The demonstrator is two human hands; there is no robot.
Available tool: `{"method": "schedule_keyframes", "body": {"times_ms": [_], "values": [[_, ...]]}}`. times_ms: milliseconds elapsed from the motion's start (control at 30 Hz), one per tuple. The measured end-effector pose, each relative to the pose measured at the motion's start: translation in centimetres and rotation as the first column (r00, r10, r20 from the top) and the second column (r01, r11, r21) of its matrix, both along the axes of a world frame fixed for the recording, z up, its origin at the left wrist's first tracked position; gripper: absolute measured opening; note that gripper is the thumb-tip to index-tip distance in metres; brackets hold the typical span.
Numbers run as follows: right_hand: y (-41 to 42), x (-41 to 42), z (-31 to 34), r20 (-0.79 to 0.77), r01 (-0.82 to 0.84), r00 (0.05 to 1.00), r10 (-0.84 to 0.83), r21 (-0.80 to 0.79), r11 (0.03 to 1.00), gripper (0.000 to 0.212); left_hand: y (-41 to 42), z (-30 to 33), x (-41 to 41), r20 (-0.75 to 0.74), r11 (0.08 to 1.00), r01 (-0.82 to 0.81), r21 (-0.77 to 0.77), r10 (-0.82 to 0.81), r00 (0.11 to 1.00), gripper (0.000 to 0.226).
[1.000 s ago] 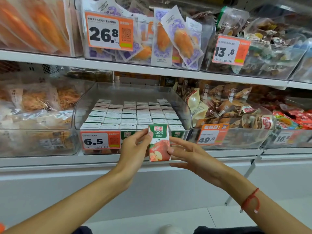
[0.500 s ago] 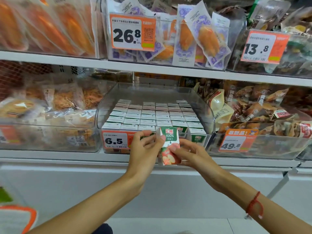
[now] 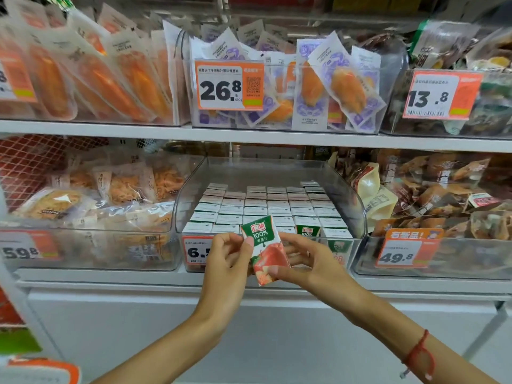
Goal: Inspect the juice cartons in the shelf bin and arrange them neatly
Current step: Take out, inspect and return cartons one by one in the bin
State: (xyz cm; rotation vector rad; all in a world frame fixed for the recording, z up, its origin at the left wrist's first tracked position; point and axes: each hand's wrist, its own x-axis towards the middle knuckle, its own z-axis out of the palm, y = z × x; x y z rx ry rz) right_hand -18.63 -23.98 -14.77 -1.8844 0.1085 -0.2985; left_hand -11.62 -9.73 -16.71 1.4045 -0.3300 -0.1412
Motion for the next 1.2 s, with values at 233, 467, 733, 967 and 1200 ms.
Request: {"method": "schedule_keyframes", "body": {"times_ms": [233,467,733,967,1200], "values": [[0.6,-0.9,-0.4,0.217,0.295,0.951,-0.220,-0.428,0.854,0.059,-1.0,0.3,-0.6,-0.146,0.984,0.113,0.135,-0.093,0.985,0.040],[-0.4,-2.1,0.2,0.191,0.160,0.976,-0.106,-0.293,0.943,0.039,-1.4,1.0,-1.2,-0.110,0.974,0.220,-0.047,-0.224,0.968,0.036],[-1.3,-3.2,0.9,-0.182,-0.027,0.983,0.040,0.072,0.997,0.042,-0.8,1.2,-1.1,-0.008,0.948,0.319,-0.011,-0.319,0.948,0.035],[-1.6,-2.9,0.4,-0.062,0.214,0.975,-0.213,0.004,0.977,0.043,-0.8,0.9,-0.6,0.007,0.967,0.227,0.112,-0.229,0.973,0.030],[-2.1,-2.8,-0.5,0.067,0.252,0.968,-0.243,-0.244,0.936,0.051,-1.2,0.6,-0.8,-0.126,0.959,0.271,0.079,-0.260,0.957,0.018]]}}
